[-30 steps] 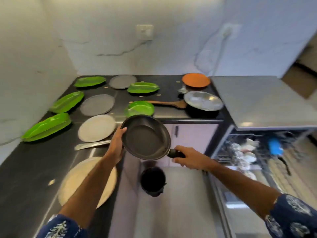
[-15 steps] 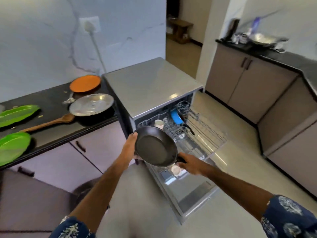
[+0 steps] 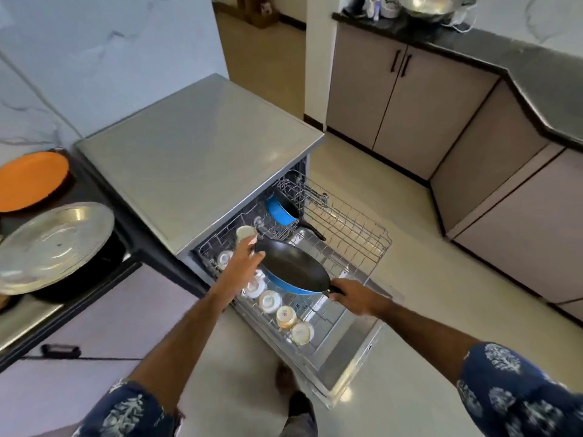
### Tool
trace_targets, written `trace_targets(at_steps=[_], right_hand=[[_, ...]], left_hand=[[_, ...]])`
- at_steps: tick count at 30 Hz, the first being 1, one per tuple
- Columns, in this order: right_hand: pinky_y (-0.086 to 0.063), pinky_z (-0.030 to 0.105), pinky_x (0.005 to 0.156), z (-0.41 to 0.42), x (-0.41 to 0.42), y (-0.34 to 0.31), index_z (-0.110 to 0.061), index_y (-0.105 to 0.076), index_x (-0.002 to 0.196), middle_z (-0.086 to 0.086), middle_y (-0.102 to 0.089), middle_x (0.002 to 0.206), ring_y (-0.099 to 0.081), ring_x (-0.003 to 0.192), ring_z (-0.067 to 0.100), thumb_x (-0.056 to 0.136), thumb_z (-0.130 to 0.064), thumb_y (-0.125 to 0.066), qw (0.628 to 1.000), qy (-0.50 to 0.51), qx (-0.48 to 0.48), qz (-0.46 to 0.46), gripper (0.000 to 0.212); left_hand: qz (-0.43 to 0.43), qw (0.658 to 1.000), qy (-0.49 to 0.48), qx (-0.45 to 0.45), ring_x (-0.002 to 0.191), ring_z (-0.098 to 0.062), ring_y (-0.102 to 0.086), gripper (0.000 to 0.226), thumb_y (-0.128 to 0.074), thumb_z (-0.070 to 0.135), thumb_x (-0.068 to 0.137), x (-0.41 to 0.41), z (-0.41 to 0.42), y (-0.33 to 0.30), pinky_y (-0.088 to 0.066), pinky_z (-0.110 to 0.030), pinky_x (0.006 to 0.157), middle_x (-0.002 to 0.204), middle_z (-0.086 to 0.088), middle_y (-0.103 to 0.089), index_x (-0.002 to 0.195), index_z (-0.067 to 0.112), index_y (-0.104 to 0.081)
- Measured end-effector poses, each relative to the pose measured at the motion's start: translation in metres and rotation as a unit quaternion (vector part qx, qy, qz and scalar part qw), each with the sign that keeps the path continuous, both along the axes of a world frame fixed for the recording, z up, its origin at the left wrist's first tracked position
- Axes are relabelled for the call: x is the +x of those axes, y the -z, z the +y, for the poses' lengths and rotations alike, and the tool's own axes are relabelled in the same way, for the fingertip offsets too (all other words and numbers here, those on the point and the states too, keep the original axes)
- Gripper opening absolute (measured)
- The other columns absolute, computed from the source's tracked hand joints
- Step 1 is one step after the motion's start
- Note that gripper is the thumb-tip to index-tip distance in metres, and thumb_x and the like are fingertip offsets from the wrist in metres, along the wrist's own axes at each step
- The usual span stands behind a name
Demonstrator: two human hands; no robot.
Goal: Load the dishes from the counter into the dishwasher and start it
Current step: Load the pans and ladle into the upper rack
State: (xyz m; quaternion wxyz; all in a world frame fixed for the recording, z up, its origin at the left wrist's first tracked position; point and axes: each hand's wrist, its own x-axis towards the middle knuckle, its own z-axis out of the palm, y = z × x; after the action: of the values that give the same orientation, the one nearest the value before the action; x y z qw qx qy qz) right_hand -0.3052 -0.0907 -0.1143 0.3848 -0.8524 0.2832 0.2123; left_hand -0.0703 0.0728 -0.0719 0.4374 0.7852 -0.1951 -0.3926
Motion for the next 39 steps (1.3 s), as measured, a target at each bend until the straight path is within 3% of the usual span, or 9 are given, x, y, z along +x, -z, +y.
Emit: trace_targets(at_steps=[3, 6, 9, 13, 16, 19, 23, 27, 39], right_hand=[[-0.046, 0.042, 0.101, -0.028, 0.027, 0.018, -0.012, -0.057, 0.129, 0.010, -0.063, 0.124, -0.059, 0.112, 0.025, 0.103, -0.026, -0.049, 0.999, 0.010, 0.011, 0.032, 0.031], [-0.049, 0.038, 0.096, -0.047, 0.046, 0.038, -0.013, -0.057, 0.126, 0.011, -0.065, 0.118, -0.061, 0.104, 0.022, 0.103, -0.027, -0.048, 0.998, 0.019, 0.019, 0.058, 0.028], [-0.051, 0.036, 0.091, -0.060, 0.065, 0.065, -0.013, -0.057, 0.123, 0.011, -0.066, 0.111, -0.064, 0.099, 0.024, 0.104, -0.027, -0.046, 0.997, 0.031, 0.029, 0.060, 0.027], [-0.044, 0.027, 0.070, -0.073, 0.079, 0.107, -0.009, -0.058, 0.118, 0.011, -0.064, 0.099, -0.059, 0.085, 0.020, 0.103, -0.023, -0.046, 0.997, 0.045, 0.041, 0.051, 0.024], [-0.046, 0.027, 0.069, -0.079, 0.077, 0.137, -0.010, -0.059, 0.114, 0.009, -0.064, 0.095, -0.060, 0.085, 0.020, 0.103, -0.024, -0.047, 0.995, 0.070, 0.060, 0.042, 0.021], [-0.050, 0.036, 0.082, -0.085, 0.076, 0.169, -0.012, -0.060, 0.114, 0.008, -0.064, 0.097, -0.062, 0.088, 0.022, 0.103, -0.025, -0.048, 0.994, 0.080, 0.064, 0.034, 0.020], [-0.051, 0.042, 0.081, -0.087, 0.078, 0.191, -0.008, -0.061, 0.110, 0.008, -0.060, 0.092, -0.060, 0.086, 0.025, 0.103, -0.020, -0.049, 0.995, 0.083, 0.060, 0.006, 0.019], [-0.053, 0.045, 0.087, -0.087, 0.076, 0.203, -0.008, -0.061, 0.115, 0.010, -0.062, 0.106, -0.061, 0.096, 0.026, 0.103, -0.020, -0.050, 0.997, 0.074, 0.024, 0.003, 0.021], [-0.048, 0.040, 0.101, -0.084, 0.073, 0.206, -0.014, -0.054, 0.128, 0.006, -0.052, 0.127, -0.049, 0.119, 0.021, 0.098, -0.016, -0.056, 0.994, 0.068, -0.089, 0.016, 0.030]], left_hand=[[-0.188, 0.973, 0.131, 0.011, 0.130, -0.023, -0.048, 0.054, -0.054, 0.014, 0.099, 0.039, -0.020, 0.008, -0.043, -0.047, 0.109, 0.148, -0.010, -0.040, 0.150, 0.016, -0.035], [-0.441, 0.873, 0.206, 0.039, 0.132, -0.025, -0.045, 0.054, -0.059, 0.016, 0.094, 0.070, -0.042, 0.010, -0.042, -0.050, 0.110, 0.146, -0.008, -0.044, 0.146, 0.016, -0.042], [-0.552, 0.792, 0.249, 0.077, 0.145, -0.029, -0.032, 0.066, -0.061, 0.022, 0.090, 0.102, -0.067, 0.013, -0.030, -0.049, 0.119, 0.157, -0.011, -0.032, 0.151, 0.013, -0.036], [-0.551, 0.762, 0.285, 0.185, 0.154, -0.033, -0.007, 0.085, -0.059, 0.031, 0.094, 0.132, -0.076, 0.037, -0.011, -0.052, 0.123, 0.167, -0.014, -0.005, 0.159, 0.009, -0.008], [-0.559, 0.744, 0.290, 0.222, 0.154, -0.033, 0.001, 0.103, -0.064, 0.035, 0.091, 0.136, -0.072, 0.056, -0.009, -0.054, 0.123, 0.167, -0.014, 0.006, 0.159, 0.008, 0.008], [-0.590, 0.722, 0.279, 0.229, 0.154, -0.033, -0.001, 0.113, -0.069, 0.039, 0.083, 0.137, -0.072, 0.071, -0.012, -0.054, 0.123, 0.167, -0.015, 0.005, 0.158, 0.007, 0.009], [-0.606, 0.712, 0.268, 0.234, 0.155, -0.031, -0.004, 0.119, -0.071, 0.043, 0.077, 0.139, -0.073, 0.076, -0.017, -0.055, 0.122, 0.168, -0.013, 0.003, 0.159, 0.008, 0.007], [-0.616, 0.704, 0.263, 0.237, 0.155, -0.030, -0.001, 0.120, -0.071, 0.048, 0.076, 0.139, -0.074, 0.078, -0.013, -0.053, 0.123, 0.168, -0.012, 0.005, 0.159, 0.008, 0.006], [-0.617, 0.702, 0.264, 0.238, 0.155, -0.030, 0.000, 0.121, -0.071, 0.050, 0.077, 0.139, -0.074, 0.079, -0.014, -0.054, 0.123, 0.168, -0.013, 0.007, 0.159, 0.008, 0.008]])
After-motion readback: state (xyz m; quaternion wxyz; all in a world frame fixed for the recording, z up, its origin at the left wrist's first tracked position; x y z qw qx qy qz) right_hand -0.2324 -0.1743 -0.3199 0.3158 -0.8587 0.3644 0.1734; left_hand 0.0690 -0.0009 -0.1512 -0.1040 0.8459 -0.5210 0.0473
